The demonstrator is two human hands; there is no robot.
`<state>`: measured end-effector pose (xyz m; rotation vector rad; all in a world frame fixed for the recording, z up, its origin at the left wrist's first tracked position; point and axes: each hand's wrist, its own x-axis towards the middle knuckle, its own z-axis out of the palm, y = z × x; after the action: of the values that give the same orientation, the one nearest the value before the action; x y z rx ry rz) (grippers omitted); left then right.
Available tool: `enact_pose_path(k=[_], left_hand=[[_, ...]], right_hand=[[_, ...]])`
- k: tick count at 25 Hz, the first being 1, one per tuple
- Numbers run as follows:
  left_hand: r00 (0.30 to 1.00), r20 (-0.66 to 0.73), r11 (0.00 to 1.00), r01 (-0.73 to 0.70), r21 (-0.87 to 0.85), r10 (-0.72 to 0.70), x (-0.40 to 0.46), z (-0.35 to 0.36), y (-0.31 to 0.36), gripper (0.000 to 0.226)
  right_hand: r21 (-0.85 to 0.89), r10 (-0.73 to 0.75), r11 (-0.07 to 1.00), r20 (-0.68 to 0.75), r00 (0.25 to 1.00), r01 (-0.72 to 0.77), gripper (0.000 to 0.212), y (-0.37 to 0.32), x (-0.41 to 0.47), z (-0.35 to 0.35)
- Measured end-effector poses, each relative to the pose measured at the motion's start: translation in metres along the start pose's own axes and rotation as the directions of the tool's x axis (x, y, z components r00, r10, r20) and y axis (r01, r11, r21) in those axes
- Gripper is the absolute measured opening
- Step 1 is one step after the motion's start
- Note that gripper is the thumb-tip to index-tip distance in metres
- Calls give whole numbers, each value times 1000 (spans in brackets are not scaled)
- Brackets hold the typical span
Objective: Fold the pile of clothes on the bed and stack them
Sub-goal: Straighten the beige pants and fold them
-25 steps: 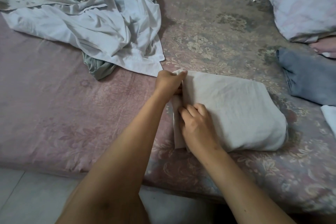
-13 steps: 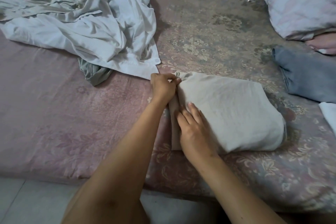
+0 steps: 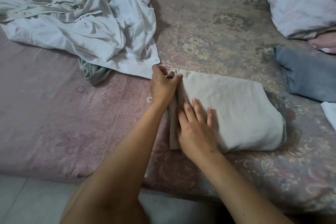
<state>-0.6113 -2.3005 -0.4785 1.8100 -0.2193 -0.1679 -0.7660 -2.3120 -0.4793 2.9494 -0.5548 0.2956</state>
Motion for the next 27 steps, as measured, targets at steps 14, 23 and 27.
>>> enact_pose_path(k=[14, 23, 27], left_hand=[[767, 207, 556, -597, 579, 608, -25, 13, 8, 57], [692, 646, 416, -716, 560, 323, -61, 4, -25, 82], [459, 675, 104, -862, 497, 577, -121, -2, -21, 73]], right_hand=[[218, 42, 972, 205, 978, -88, 81, 54, -7, -31], [136, 18, 988, 399, 917, -79, 86, 121, -42, -15], [-31, -242, 964, 312, 919, 265, 90, 171, -66, -24]])
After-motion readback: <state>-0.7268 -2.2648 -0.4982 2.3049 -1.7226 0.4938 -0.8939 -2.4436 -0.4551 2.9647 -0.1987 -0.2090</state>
